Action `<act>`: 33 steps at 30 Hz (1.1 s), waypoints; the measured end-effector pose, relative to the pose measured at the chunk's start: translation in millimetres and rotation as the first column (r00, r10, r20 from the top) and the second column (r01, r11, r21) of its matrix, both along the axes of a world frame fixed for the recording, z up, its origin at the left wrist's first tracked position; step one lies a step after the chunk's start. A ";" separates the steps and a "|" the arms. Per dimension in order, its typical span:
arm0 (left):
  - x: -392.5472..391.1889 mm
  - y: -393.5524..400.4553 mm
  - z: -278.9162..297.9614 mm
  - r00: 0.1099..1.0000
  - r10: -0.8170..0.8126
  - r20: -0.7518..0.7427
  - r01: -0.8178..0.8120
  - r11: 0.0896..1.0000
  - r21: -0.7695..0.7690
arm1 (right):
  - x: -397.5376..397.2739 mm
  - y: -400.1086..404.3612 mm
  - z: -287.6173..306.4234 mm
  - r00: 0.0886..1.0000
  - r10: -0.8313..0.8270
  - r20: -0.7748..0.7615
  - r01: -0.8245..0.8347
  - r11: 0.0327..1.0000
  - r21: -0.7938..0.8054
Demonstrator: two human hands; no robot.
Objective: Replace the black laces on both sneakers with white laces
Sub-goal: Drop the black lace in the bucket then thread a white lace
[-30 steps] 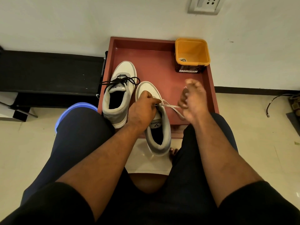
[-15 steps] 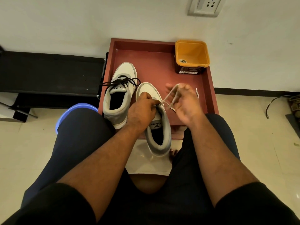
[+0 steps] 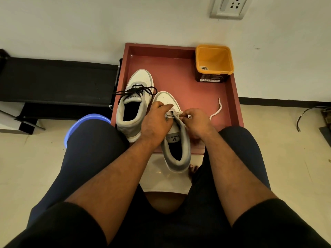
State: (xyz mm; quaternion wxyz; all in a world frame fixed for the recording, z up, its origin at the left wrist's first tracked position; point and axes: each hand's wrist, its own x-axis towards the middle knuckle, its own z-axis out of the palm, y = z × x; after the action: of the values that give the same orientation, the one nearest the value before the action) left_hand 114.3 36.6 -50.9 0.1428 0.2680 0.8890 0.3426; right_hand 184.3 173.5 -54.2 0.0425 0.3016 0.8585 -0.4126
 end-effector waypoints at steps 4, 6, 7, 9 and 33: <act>0.3 -1.2 0.3 1.000 0.008 -0.013 -0.007 0.996 0.085 | -4.0 5.1 -5.7 0.990 -0.119 -0.070 0.119 0.993 0.000; -1.2 -2.0 0.6 1.000 0.023 -0.020 -0.021 0.993 0.112 | -4.2 5.7 -7.6 0.963 -0.233 -0.139 0.225 0.972 -0.070; -1.8 -2.3 0.9 0.999 0.030 -0.026 -0.026 0.993 0.115 | -4.0 5.2 -7.6 0.953 -0.258 -0.156 0.246 0.965 -0.094; -2.3 -2.9 1.9 0.999 0.041 -0.034 -0.037 0.992 0.118 | -2.7 3.9 -6.9 0.954 -0.260 -0.151 0.246 0.964 -0.102; -1.8 -17.2 11.0 0.963 0.167 0.213 -0.228 0.923 0.309 | -0.9 -1.6 12.0 0.811 -0.569 -0.137 0.359 0.669 -0.651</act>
State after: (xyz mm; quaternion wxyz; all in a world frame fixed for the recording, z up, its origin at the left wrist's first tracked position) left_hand 112.5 19.5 -39.9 0.1414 0.1642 0.8246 0.5226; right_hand 183.4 171.9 -42.2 -0.1166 0.4104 0.5705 -0.7018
